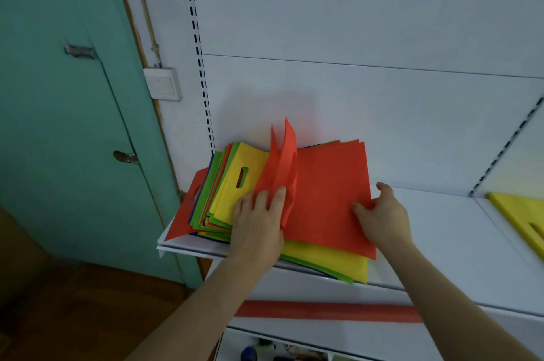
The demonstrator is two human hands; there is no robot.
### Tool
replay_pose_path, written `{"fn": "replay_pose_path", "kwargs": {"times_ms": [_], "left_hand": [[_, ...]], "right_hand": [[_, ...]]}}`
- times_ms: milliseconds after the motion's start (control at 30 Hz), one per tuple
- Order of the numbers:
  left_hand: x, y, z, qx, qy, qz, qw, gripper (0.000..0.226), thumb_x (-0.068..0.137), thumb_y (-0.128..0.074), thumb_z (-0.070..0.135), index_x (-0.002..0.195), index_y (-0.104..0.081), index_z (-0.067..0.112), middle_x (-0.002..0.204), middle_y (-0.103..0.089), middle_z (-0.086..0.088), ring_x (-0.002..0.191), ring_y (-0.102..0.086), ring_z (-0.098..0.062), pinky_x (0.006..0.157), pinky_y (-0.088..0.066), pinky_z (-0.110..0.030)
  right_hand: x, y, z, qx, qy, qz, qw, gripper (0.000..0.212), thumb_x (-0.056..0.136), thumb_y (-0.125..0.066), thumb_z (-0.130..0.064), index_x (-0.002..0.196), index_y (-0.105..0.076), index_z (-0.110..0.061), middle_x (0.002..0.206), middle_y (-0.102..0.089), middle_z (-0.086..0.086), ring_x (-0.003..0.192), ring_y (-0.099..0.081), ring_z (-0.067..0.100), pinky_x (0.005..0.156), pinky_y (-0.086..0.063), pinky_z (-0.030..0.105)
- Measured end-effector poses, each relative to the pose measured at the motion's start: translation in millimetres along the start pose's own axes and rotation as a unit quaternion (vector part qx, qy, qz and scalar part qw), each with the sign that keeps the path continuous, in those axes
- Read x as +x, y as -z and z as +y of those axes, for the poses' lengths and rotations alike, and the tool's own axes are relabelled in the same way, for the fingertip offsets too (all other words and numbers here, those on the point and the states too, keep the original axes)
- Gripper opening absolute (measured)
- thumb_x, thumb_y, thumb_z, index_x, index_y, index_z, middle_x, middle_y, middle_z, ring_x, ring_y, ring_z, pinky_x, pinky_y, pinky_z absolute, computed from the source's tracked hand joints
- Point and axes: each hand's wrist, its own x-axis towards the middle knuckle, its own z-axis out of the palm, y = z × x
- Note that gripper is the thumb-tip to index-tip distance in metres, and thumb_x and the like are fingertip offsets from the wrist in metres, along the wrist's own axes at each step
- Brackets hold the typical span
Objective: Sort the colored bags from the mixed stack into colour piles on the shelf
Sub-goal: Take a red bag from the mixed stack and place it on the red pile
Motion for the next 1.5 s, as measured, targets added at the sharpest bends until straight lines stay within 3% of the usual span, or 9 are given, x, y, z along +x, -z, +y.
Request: {"fn": "replay_pose_path", "kwargs": {"times_ms": [100,200,333,500,633,800,967,1267,1500], "left_hand": [[3.2,2.8,-0.2,-0.048,0.020,0.052,0.997,0.073,0.096,-0.038,0.076,0.152,-0.044,0.030,0.156,-0.038,-0.009,0.144,-0.039,-0.031,0.116,-0.038,-0.052],[9.5,7.2,0.3,-0.077,0.062,0.071,0.993,0.077,0.096,-0.024,0.082,0.137,-0.062,0.029,0.157,-0.042,-0.011,0.144,-0.041,-0.031,0.113,-0.042,-0.051],[15.7,6.9,-6.5,-0.046,0.060,0.042,0.996,0.060,0.098,-0.033,0.067,0.130,-0.060,0.024,0.128,-0.063,0.001,0.120,-0.060,-0.023,0.099,-0.051,-0.045],[7.8,-3.8,-4.6,0.008,0.053,-0.023,0.998,0.077,0.095,-0.028,0.075,0.149,-0.045,0.022,0.146,-0.059,0.001,0.143,-0.043,-0.030,0.115,-0.037,-0.049],[10.6,-4.6,-1.5,0.060,0.055,-0.011,0.997,0.074,0.095,-0.034,0.073,0.146,-0.046,0.021,0.140,-0.059,-0.004,0.137,-0.047,-0.029,0.111,-0.041,-0.046],[49.5,9.5,5.2,-0.127,0.125,0.036,0.983,0.081,0.097,-0.056,0.060,0.158,-0.030,0.014,0.128,-0.066,-0.005,0.118,-0.064,-0.029,0.091,-0.054,-0.042],[83.9,20.8,17.7,-0.508,0.186,0.062,0.839,0.034,0.099,-0.068,0.018,0.130,-0.065,0.030,0.105,-0.077,0.007,0.096,-0.074,-0.016,0.090,-0.059,-0.047],[73.2,10.3,36.8,-0.528,0.140,0.107,0.831,0.020,0.110,-0.050,0.040,0.109,-0.068,0.030,0.098,-0.073,0.021,0.087,-0.068,0.002,0.063,-0.045,-0.011],[81.0,14.5,37.7,-0.501,0.077,0.122,0.854,0.011,0.109,-0.055,0.032,0.107,-0.066,0.036,0.099,-0.074,0.016,0.091,-0.067,0.003,0.072,-0.047,-0.020]], "right_hand": [[11.5,4.9,7.5,0.018,0.009,0.012,1.000,0.042,0.096,-0.067,-0.026,0.136,-0.062,-0.014,0.112,-0.074,0.010,0.110,-0.065,0.037,0.092,-0.049,0.041],[14.1,6.8,12.2,0.015,0.061,0.060,0.996,0.016,0.099,-0.058,-0.017,0.109,-0.070,-0.012,0.102,-0.073,0.015,0.097,-0.064,0.041,0.083,-0.051,0.043],[10.0,6.2,19.3,-0.008,0.103,0.100,0.990,0.021,0.097,-0.053,-0.012,0.105,-0.072,-0.017,0.089,-0.074,0.012,0.083,-0.065,0.040,0.072,-0.053,0.043],[13.6,16.2,33.1,-0.014,0.105,0.156,0.982,0.028,0.096,-0.053,-0.011,0.111,-0.075,-0.019,0.092,-0.076,0.015,0.083,-0.067,0.042,0.072,-0.052,0.042],[21.9,38.6,45.1,0.092,0.103,0.187,0.972,0.024,0.102,-0.053,-0.015,0.115,-0.071,-0.022,0.093,-0.075,0.005,0.086,-0.065,0.032,0.080,-0.047,0.037],[10.8,62.8,46.6,0.210,0.122,0.208,0.948,0.021,0.105,-0.053,-0.021,0.116,-0.066,-0.035,0.086,-0.069,-0.018,0.079,-0.063,0.004,0.074,-0.046,0.034],[4.9,82.4,56.4,0.243,0.127,0.198,0.941,0.021,0.104,-0.056,-0.021,0.116,-0.065,-0.037,0.090,-0.069,-0.023,0.078,-0.063,0.005,0.070,-0.049,0.033],[2.1,67.0,74.3,0.227,0.091,0.146,0.959,0.014,0.103,-0.056,-0.021,0.113,-0.053,-0.031,0.092,-0.066,-0.014,0.085,-0.063,0.009,0.070,-0.043,0.038],[-16.6,88.8,74.5,0.219,0.075,0.221,0.947,0.028,0.100,-0.060,-0.018,0.123,-0.054,-0.035,0.096,-0.066,-0.021,0.088,-0.063,0.002,0.070,-0.046,0.035]]}}
